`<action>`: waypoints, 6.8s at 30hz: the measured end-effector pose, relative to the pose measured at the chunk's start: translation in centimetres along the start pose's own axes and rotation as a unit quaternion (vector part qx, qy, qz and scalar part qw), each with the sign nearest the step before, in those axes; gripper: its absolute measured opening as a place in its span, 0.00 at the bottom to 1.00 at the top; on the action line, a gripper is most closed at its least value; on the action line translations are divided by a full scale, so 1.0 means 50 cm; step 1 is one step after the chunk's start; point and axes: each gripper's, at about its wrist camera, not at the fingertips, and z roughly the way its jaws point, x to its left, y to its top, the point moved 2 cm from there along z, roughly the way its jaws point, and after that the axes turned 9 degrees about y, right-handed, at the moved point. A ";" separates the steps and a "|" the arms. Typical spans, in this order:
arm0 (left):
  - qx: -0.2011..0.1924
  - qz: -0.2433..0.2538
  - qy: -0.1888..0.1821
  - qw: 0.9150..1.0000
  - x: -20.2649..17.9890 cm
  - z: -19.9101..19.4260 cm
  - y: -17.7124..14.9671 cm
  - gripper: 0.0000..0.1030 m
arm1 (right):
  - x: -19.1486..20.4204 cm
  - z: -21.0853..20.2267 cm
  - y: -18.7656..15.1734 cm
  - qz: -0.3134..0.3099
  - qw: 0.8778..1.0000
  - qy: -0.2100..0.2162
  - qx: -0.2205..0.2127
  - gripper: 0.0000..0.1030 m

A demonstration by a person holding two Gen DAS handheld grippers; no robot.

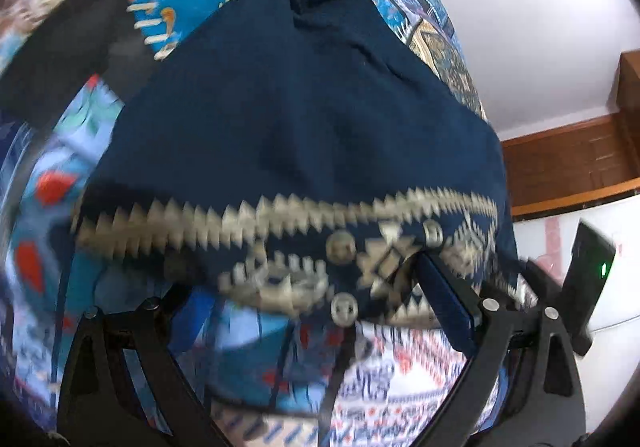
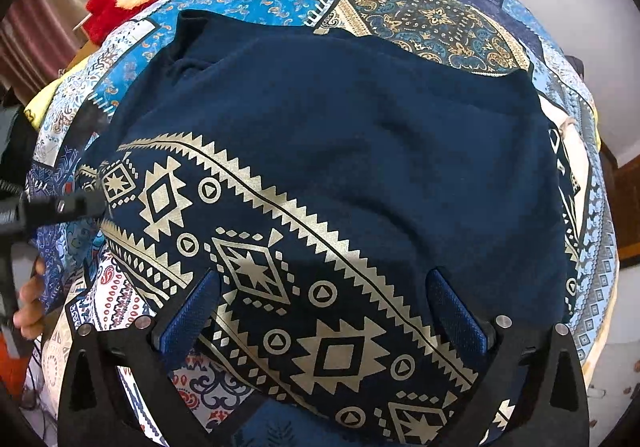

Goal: Fold large clothes

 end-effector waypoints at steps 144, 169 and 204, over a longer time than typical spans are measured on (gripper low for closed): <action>0.018 0.209 0.063 0.976 -0.289 -0.028 0.074 1.00 | -0.212 -0.128 -0.015 0.138 0.977 0.153 -0.046 1.00; 0.069 0.164 -0.006 0.984 -0.302 0.044 0.100 0.77 | -0.173 -0.019 0.074 0.158 0.953 0.257 -0.025 0.45; 0.001 0.122 0.082 0.989 0.010 -0.124 0.211 0.75 | 0.214 0.033 0.248 0.040 0.970 0.238 -0.009 0.29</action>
